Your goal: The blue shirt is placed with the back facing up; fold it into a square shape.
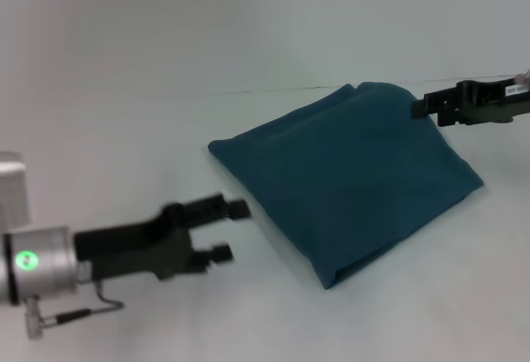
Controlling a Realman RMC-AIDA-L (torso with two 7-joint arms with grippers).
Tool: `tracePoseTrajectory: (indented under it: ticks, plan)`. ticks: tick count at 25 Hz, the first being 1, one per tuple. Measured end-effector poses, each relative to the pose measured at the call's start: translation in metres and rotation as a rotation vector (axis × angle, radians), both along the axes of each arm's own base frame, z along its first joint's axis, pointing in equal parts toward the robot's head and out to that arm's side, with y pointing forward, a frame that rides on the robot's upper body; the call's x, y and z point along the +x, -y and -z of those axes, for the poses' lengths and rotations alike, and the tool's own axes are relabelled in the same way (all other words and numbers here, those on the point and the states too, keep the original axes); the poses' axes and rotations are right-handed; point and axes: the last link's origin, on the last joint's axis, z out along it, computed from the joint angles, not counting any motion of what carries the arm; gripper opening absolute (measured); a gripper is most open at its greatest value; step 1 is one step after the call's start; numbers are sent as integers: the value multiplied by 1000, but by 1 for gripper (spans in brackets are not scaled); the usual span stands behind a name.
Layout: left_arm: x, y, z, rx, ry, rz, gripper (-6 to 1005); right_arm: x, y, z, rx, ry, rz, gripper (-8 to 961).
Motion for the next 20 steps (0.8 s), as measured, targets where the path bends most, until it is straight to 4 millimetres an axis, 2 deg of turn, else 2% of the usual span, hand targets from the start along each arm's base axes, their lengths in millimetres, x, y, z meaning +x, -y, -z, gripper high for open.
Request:
tracePoseTrajectory:
  ticks: [3, 4, 10, 20]
  plan:
    - [13, 8, 24, -87, -1, 1, 949, 2, 6, -7, -15, -36, -1, 655]
    - [13, 8, 24, -87, -1, 1, 949, 2, 7, -8, -20, -38, 0, 655]
    - [22, 10, 65, -185, -55, -30, 950, 1, 8, -7, -33, -37, -6, 655]
    - [34, -6, 91, -162, -111, -73, 946, -3, 5, -7, -32, -31, -16, 655]
